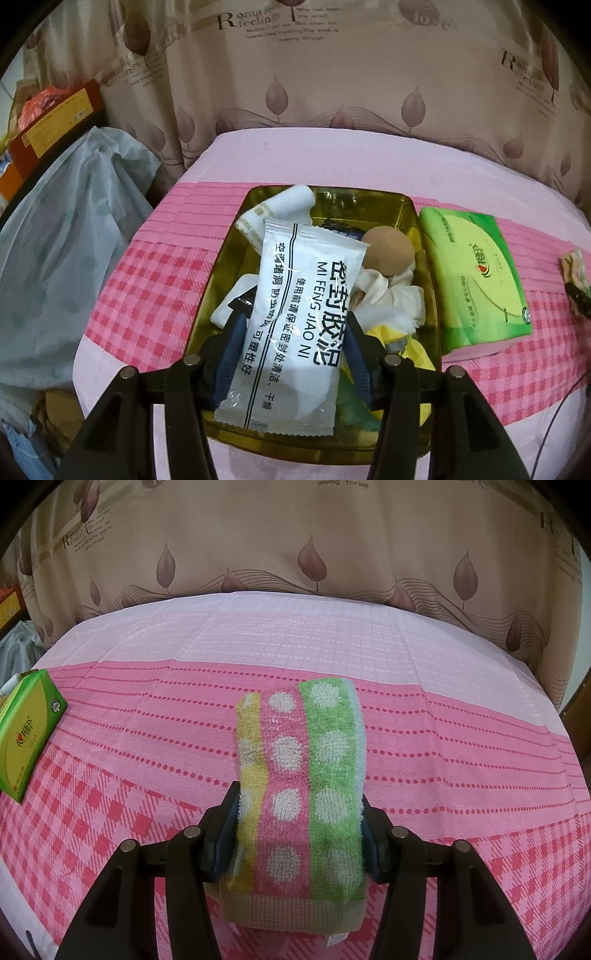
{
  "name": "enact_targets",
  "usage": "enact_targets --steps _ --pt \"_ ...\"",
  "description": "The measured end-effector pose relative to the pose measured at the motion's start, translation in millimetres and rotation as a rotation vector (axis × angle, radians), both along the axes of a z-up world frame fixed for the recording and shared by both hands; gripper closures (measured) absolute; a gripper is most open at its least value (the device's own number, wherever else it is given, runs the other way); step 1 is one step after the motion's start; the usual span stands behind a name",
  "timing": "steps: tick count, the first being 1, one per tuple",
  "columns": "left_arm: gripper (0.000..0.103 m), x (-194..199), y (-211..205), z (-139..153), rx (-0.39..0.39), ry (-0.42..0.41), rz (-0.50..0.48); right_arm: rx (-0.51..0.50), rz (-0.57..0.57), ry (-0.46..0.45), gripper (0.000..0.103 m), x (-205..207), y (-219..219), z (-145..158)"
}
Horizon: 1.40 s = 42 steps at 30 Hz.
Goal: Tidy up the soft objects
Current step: 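Carry the white sachet into the tin and open the left gripper, then carry the striped towel into the tin and release it with the right gripper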
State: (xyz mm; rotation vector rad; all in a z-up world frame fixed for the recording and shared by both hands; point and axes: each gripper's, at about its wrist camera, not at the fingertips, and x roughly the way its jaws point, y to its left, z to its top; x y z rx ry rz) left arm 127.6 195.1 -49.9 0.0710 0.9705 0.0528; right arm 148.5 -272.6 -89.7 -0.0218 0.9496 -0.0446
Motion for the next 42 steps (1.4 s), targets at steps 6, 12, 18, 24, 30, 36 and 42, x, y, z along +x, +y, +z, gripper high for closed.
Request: enact_targets --steps 6,12,18,24,30,36,42 --pt "0.049 0 -4 -5 0.014 0.004 -0.008 -0.036 -0.007 -0.017 0.061 -3 6 4" --pt "0.048 0 -1 -5 0.007 0.016 0.002 -0.048 -0.034 -0.047 0.066 -9 9 13" --pt "0.043 -11 6 9 -0.032 -0.026 0.012 -0.005 -0.023 -0.076 0.066 -15 23 31" --pt "0.037 -23 12 21 -0.042 -0.060 0.032 0.041 0.049 -0.130 0.066 -17 58 62" --pt "0.037 -37 28 25 -0.041 -0.068 0.089 0.105 0.196 -0.151 0.066 -15 123 84" --pt "0.037 -47 46 22 -0.022 -0.049 0.162 0.172 0.350 -0.133 0.066 -14 201 89" --pt "0.037 -54 54 23 -0.026 -0.055 0.192 0.188 0.469 -0.105 0.066 -11 274 84"
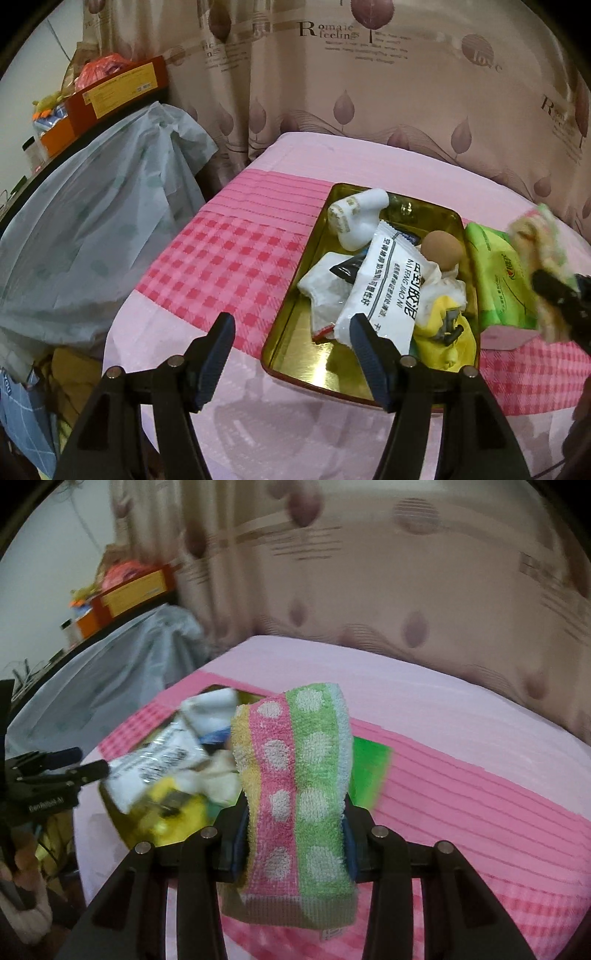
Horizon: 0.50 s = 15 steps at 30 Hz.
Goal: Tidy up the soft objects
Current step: 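Carry the striped towel into the tin and release it with the right gripper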
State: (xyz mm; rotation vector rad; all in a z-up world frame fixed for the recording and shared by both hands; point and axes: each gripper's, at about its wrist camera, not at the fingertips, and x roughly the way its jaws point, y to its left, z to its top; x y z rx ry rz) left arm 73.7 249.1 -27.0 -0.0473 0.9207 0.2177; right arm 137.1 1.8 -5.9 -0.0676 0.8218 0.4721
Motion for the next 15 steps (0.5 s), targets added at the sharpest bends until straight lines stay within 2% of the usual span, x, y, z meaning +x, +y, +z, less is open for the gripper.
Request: enact_targets --steps 6,15 --pt "0.037 2 3 0 -0.003 0.000 0.006 -0.019 0.066 0.003 0.066 13 54 -5" --pt "0.037 3 6 -2 -0.004 -0.006 0.018 -0.049 0.060 0.035 0.063 43 90 -20"
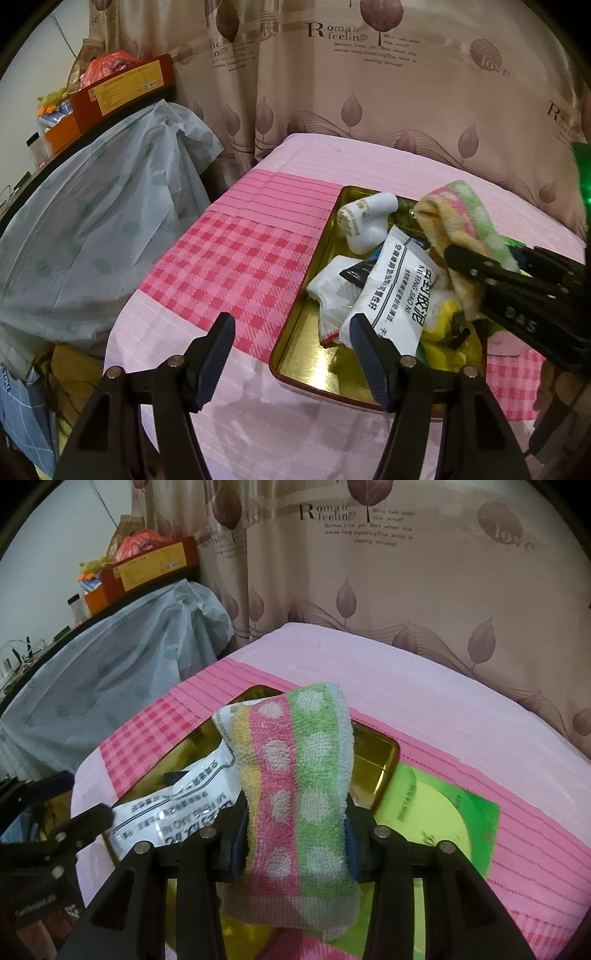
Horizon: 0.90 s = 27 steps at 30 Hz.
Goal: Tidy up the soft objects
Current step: 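Carry the striped towel into the tin and release it with the right gripper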
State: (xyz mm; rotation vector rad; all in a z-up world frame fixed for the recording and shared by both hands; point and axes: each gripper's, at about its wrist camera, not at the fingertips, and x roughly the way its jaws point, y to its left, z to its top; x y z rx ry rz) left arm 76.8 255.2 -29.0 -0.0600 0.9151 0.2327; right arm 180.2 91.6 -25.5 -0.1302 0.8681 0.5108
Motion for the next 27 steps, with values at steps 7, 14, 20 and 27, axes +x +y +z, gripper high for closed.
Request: enact_targets --steps 7,14,20,27 --pt "0.037 0 3 0 -0.001 -0.004 0.008 -0.010 -0.012 0.004 0.045 6 2 -5" --pt "0.037 2 5 -1 -0.002 -0.010 0.005 -0.021 -0.028 -0.033 0.020 -7 -3 3" --pt "0.037 1 1 -1 0.000 -0.013 -0.001 -0.023 -0.088 -0.065 0.005 -40 -23 13" --pt "0.037 -1 -7 3 0.016 -0.026 -0.011 -0.038 -0.158 -0.073 0.001 -81 -37 13"
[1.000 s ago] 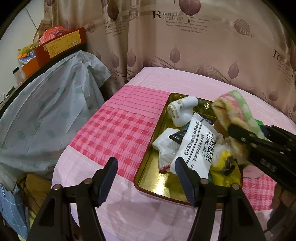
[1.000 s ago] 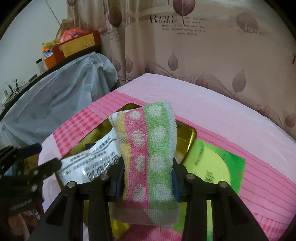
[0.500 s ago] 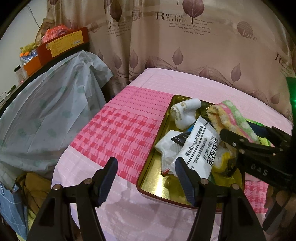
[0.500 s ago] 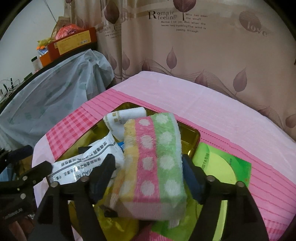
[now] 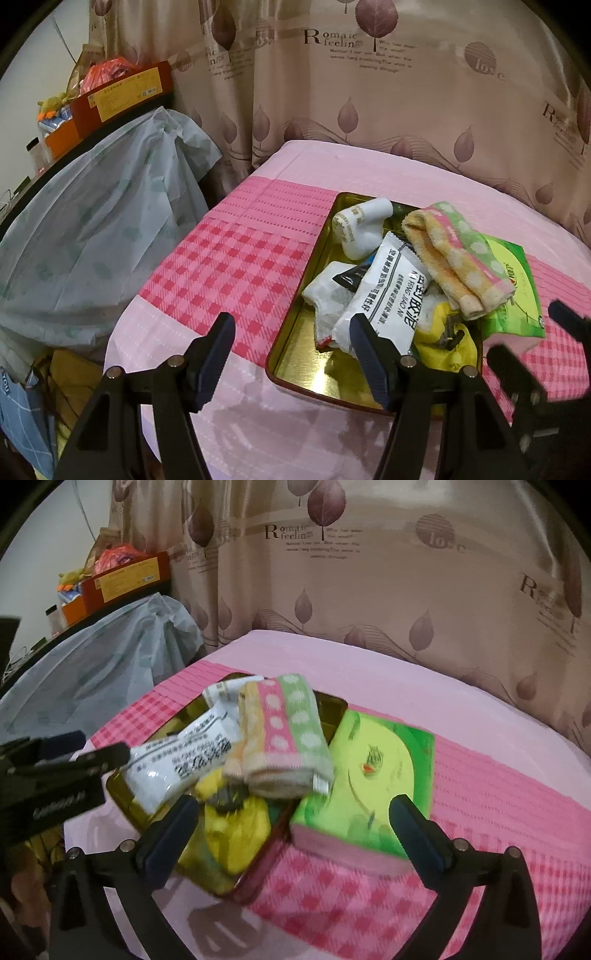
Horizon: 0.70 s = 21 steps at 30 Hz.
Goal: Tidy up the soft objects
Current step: 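Carry the striped towel into the tin and release it with the right gripper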
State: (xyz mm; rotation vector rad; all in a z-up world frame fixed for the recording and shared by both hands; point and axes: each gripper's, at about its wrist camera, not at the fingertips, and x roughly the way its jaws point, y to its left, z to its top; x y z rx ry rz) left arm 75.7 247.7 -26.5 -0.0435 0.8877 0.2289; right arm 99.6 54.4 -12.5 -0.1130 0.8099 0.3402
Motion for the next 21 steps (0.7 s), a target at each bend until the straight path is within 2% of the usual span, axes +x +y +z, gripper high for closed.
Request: enact_targets --steps 21 --pt "0.037 0 -10 0 0.027 0.001 -0.023 0.023 -0.013 0.073 0.001 -11 -1 -14"
